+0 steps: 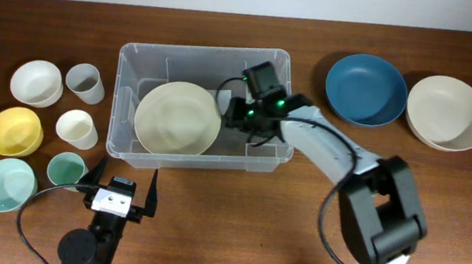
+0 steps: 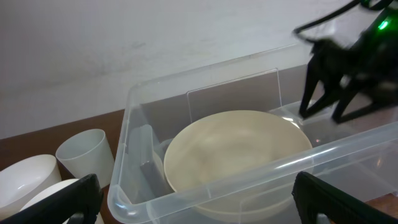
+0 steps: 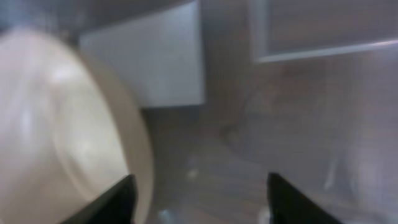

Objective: Pack container
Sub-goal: 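Open the right gripper and withdraw it from the bin, then move the right gripper to the back-right cream bowl and grasp its rim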

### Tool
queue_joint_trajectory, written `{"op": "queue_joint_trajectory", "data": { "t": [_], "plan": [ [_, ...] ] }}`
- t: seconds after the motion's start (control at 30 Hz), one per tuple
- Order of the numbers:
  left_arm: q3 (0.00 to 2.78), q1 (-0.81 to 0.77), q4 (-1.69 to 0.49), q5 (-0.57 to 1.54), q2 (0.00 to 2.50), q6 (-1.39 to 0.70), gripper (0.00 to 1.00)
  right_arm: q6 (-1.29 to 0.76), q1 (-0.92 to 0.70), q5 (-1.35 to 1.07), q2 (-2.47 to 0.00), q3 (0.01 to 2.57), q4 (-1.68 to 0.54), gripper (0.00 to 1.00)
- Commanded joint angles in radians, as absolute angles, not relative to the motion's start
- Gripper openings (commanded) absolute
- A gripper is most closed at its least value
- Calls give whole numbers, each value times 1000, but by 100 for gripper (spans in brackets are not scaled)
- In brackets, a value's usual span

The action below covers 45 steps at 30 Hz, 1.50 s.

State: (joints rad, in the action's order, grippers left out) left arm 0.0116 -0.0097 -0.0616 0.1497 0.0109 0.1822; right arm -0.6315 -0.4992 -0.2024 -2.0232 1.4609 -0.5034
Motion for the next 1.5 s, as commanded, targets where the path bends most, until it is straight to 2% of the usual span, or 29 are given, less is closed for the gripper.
{"op": "queue_joint_trajectory", "data": {
  "t": [0.0,0.2,0.6,0.83,1.03,1.07,1.1,1.27,1.3,1.47],
  "plan": [
    [9,-4,-68,150,5,173,100,-594,-418,-119,-1901,1487,-556,74],
    [9,-4,-68,150,5,173,100,-579,-325,-118,-1897,1487,-656,73],
    [9,-4,-68,150,5,173,100,-577,-321,-146,-1874,1503,-631,73],
    [9,-4,-68,150,5,173,100,-523,-285,-115,-1797,1653,-673,76],
    [9,-4,-68,150,5,173,100,-532,-57,-115,-1745,1908,-889,83],
    [9,-4,-68,150,5,173,100,-532,-7,-115,-1744,1932,-918,88],
    [9,-4,-68,150,5,173,100,-532,31,-116,-1744,1941,-933,99],
    [9,-4,-68,150,5,173,100,-474,256,-71,-1777,1920,-1040,99],
    [9,-4,-68,150,5,173,100,-493,301,-32,-1797,1913,-1070,97],
    [9,-4,-68,150,5,173,100,-637,451,-80,-1900,1907,-1130,99]
  ]
}}
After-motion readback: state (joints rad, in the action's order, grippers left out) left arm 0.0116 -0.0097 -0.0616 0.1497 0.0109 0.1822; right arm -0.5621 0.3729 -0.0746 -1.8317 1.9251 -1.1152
